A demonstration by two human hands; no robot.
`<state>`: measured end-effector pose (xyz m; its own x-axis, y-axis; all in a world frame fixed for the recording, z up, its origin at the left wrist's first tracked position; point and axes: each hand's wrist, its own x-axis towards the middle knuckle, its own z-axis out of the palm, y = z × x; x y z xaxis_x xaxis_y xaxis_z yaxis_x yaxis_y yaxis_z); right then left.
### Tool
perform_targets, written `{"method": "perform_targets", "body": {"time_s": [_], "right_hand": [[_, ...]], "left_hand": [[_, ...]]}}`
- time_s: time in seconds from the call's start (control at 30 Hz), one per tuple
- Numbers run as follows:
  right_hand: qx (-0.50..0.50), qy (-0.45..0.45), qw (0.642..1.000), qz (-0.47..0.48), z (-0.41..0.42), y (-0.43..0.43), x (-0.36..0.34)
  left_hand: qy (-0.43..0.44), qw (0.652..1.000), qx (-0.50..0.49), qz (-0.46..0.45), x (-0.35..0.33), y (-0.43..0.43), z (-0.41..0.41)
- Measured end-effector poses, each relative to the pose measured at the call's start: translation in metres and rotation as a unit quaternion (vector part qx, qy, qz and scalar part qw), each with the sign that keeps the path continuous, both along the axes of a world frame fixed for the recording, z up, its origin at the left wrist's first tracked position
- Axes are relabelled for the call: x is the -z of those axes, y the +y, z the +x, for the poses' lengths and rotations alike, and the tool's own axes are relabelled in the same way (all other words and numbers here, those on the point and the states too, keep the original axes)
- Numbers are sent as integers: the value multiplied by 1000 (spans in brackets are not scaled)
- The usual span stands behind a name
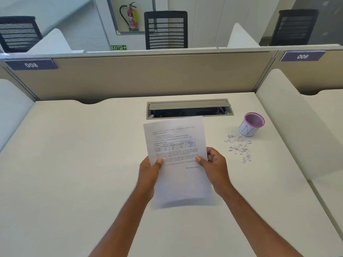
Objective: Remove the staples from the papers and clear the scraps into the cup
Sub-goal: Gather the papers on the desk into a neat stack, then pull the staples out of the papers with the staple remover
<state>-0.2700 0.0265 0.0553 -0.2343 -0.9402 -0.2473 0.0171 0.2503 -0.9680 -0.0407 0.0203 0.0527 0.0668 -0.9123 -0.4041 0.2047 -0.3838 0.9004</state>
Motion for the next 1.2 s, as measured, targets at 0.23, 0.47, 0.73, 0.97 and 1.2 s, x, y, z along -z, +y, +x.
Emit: {"method": "perform_targets", "body": {"time_s": [0.23,0.47,0.73,0.97,1.2], "right_hand": [[37,53,996,60,-8,1,18],[44,2,993,106,-30,4,24],[49,-33,988,143,-58,10,33],[38,-51,987,147,-59,9,42],[38,8,988,148,-65,-2,57]], "left_hand": [[-27,995,23,89,18,4,-15],[-67,984,52,158,30,-1,-16],[-77,984,64,146,40,-25,-7],[15,990,59,126,51,-46,-35],[-29,991,-28,125,68,-59,-55]]}}
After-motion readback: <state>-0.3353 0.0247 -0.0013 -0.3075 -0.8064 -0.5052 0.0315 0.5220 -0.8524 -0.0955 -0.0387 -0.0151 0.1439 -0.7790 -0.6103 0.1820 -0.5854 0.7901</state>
